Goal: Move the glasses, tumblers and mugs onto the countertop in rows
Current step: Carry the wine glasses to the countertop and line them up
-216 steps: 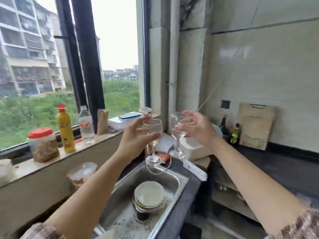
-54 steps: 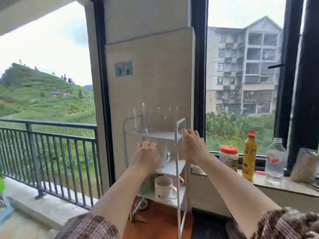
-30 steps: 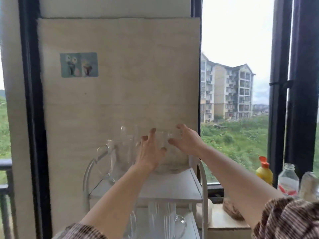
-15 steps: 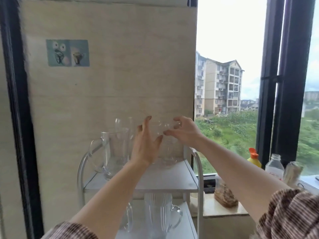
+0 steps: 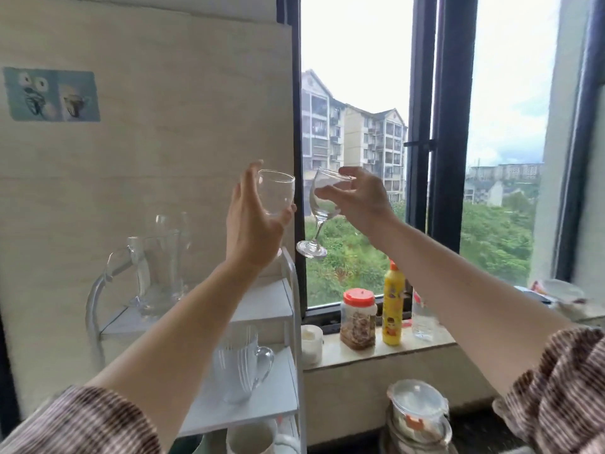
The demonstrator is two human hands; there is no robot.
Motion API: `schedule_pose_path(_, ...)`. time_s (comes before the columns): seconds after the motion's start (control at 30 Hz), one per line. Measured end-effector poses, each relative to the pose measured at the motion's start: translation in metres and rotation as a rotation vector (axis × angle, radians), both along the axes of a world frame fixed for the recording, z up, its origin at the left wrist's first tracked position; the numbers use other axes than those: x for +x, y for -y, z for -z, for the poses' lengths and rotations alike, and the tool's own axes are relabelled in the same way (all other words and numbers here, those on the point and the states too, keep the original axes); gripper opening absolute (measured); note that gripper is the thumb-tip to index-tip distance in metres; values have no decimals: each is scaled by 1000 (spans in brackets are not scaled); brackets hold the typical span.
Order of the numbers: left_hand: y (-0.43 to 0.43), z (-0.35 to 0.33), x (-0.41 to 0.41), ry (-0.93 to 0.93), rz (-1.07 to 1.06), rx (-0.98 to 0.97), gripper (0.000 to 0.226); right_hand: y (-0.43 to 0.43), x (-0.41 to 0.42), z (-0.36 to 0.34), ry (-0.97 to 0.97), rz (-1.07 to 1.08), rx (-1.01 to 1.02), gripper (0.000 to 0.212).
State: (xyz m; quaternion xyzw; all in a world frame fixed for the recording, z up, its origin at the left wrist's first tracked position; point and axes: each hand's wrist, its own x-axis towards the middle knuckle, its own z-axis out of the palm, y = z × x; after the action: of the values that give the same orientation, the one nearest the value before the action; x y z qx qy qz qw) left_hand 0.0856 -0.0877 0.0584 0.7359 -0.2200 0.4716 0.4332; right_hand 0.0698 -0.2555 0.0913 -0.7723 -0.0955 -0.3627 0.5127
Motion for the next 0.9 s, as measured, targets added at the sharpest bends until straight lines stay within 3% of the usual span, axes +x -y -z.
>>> schedule_pose_path(0.4, 205, 78, -127, -322, 517, -5, 86, 204, -183, 63, -221, 205, 66, 72)
schedule_pose_path(0.9, 540, 193, -395, -722, 1084, 177, 81, 477, -534, 193, -466, 743, 254, 76)
